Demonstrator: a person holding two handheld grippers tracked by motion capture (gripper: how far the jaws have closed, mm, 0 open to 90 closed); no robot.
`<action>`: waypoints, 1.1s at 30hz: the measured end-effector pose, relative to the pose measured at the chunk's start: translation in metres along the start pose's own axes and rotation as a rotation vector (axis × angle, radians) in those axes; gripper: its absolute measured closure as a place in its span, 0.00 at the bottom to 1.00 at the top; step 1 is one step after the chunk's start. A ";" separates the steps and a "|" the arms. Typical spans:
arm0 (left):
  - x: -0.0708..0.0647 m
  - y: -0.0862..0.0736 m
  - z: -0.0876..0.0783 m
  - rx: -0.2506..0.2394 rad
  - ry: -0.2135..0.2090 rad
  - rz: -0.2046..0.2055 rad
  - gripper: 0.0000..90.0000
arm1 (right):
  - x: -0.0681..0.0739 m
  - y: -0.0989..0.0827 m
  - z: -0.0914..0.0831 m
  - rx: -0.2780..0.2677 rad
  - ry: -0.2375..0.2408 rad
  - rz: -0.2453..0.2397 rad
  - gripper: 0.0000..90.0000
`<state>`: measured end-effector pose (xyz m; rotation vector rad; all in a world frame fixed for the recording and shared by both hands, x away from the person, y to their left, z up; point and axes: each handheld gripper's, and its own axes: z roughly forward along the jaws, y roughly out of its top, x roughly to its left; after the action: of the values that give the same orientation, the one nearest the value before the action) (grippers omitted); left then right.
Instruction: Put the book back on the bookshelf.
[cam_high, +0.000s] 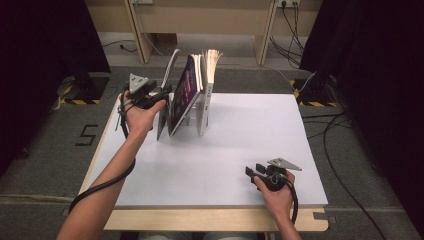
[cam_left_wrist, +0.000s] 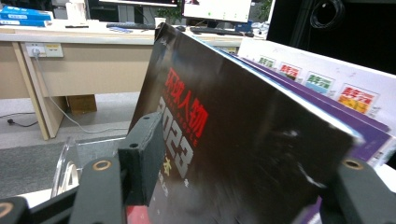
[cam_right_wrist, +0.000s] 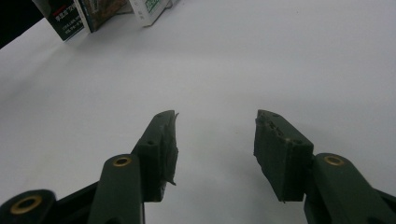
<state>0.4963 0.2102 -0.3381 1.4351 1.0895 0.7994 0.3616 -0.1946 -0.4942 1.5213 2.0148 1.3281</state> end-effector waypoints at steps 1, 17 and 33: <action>-0.001 -0.001 -0.001 0.000 -0.001 0.004 0.43 | 0.000 0.000 0.000 0.001 0.000 0.001 0.54; -0.012 -0.016 -0.019 0.026 -0.049 0.018 0.36 | 0.001 0.000 0.000 0.001 -0.002 -0.006 0.54; -0.008 -0.034 -0.039 0.054 -0.075 0.010 0.36 | 0.001 0.000 0.001 0.001 -0.004 -0.006 0.54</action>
<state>0.4509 0.2152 -0.3646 1.5054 1.0546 0.7229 0.3613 -0.1930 -0.4944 1.5152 2.0160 1.3211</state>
